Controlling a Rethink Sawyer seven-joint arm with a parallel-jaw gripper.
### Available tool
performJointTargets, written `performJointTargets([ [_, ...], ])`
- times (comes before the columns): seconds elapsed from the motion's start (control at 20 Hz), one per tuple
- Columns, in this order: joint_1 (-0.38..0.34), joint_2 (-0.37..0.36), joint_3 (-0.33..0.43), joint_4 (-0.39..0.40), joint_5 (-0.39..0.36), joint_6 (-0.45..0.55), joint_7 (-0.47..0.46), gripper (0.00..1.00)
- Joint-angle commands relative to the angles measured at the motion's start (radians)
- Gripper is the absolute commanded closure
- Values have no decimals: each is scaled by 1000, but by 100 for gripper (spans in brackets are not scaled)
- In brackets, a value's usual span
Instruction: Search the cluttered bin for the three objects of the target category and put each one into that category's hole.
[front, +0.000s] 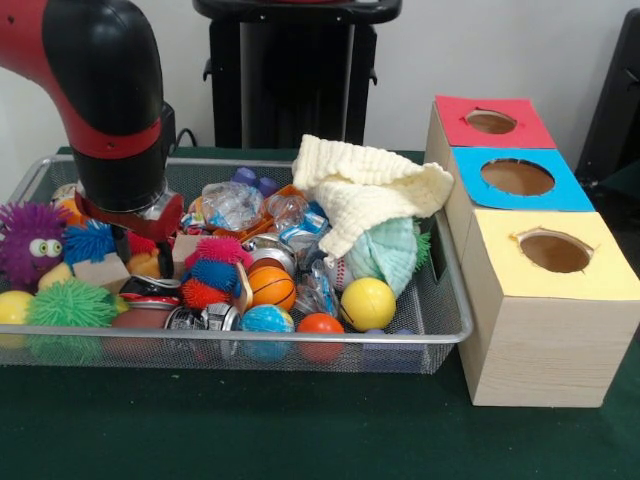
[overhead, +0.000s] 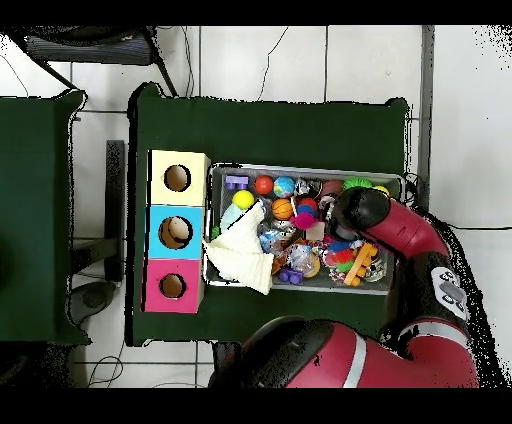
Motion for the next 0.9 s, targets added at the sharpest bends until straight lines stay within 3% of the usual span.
performJointTargets([
  [0.05,-41,197,151,145,9,-213,160,0],
  [0.9,-33,280,152,100,50,-199,178,0],
])
